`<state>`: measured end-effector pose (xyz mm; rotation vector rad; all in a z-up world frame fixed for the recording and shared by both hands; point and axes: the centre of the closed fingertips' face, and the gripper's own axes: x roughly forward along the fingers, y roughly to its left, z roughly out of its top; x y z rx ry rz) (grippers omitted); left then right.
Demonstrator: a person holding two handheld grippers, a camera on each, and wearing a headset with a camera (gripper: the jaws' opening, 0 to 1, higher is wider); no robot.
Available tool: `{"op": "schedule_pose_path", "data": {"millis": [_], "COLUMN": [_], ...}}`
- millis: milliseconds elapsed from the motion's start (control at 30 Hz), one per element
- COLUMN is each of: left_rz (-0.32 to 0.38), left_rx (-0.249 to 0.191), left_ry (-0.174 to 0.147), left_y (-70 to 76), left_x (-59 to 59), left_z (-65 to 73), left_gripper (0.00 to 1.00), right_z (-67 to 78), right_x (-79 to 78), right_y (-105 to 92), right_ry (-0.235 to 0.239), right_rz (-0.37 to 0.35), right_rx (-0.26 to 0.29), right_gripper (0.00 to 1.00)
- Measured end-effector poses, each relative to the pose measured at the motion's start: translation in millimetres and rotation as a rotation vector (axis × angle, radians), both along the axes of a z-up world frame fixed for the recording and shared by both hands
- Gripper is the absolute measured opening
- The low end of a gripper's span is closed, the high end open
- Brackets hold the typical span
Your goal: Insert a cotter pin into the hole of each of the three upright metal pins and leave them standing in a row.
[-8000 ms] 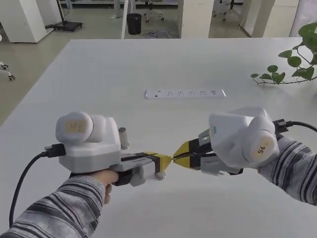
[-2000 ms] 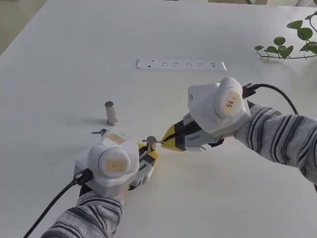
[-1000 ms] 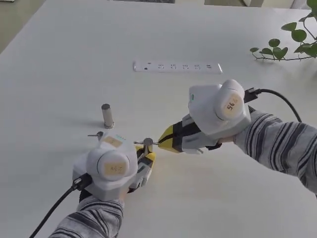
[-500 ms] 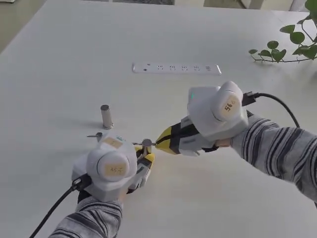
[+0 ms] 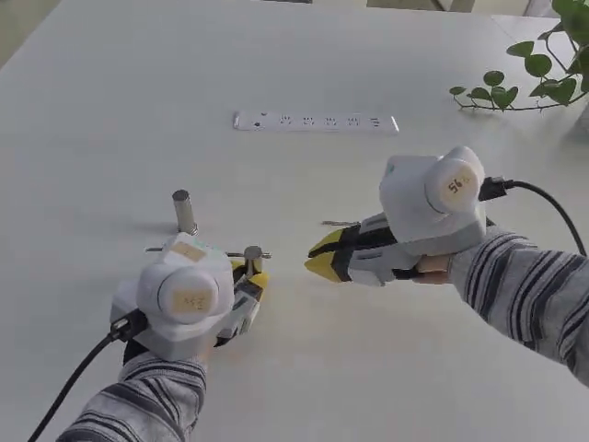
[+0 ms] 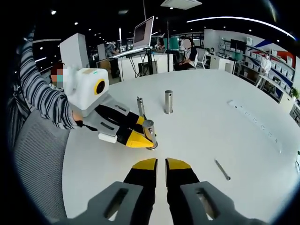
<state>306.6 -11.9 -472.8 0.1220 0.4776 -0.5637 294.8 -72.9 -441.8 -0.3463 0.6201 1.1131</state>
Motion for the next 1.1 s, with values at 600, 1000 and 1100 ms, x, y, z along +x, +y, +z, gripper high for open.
{"op": "schedule_pose_path", "data": {"millis": [600,1000,1100], "left_rz": [0.017,0.045,0.040], "left_rx": [-0.010,0.000,-0.002], "left_ry": [-0.007,0.005,0.010], "left_y": [5.0,8.2,8.3], "left_x": [4.6,5.5,3.2], "left_z": [0.2,-1.3,-0.4], "left_gripper": [0.10,0.15,0.17], "right_z": [0.0,-1.0,2.7], "right_x": [-5.7,1.5,3.9], "right_y": [4.2,-0.3,1.8], "right_ry": [0.029,0.051,0.059], "right_rz": [-0.037,-0.070,-0.093], "right_rx": [0.017,0.040,0.069], "right_gripper": [0.02,0.06,0.08]}}
